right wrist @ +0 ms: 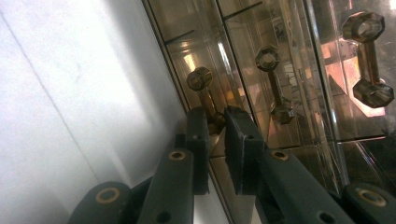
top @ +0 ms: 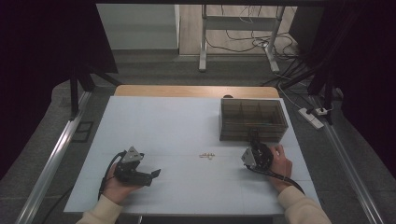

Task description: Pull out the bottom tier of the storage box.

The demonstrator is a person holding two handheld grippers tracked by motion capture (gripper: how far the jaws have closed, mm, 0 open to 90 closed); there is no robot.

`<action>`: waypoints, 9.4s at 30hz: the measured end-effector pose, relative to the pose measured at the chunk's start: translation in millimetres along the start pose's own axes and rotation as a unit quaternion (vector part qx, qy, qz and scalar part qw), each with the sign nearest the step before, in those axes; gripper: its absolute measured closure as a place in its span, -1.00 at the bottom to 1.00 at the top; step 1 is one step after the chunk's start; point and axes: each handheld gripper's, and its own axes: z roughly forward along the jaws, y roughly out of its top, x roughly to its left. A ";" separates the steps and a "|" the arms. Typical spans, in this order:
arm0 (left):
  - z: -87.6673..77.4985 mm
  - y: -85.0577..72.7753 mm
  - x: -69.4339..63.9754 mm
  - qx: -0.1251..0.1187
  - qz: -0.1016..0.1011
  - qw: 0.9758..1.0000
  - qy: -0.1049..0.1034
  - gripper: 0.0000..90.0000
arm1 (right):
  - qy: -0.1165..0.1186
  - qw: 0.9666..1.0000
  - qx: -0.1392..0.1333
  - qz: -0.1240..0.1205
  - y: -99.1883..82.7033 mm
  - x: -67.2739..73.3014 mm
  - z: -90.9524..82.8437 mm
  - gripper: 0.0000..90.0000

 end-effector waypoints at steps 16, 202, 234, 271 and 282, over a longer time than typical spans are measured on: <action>0.1 0.2 -0.2 0.000 0.000 1.000 0.000 -0.84 | -0.012 1.000 0.004 -0.012 2.0 2.9 2.8 0.75; 0.2 -0.4 1.3 0.001 0.000 1.000 0.003 -0.85 | 0.307 0.915 -0.096 0.244 -1.1 -65.3 -11.7 -0.18; 0.5 -0.4 1.5 0.002 0.001 1.000 0.002 -0.85 | 0.322 0.926 -0.073 0.183 15.6 -58.8 6.8 0.02; 0.5 -0.6 1.5 0.003 0.002 1.000 0.004 -0.85 | 0.336 0.928 -0.044 0.156 11.7 -59.6 27.4 0.42; 1.2 -0.5 1.2 0.004 0.002 1.000 0.003 -0.85 | 0.345 0.925 -0.045 0.152 10.3 -59.8 29.8 0.41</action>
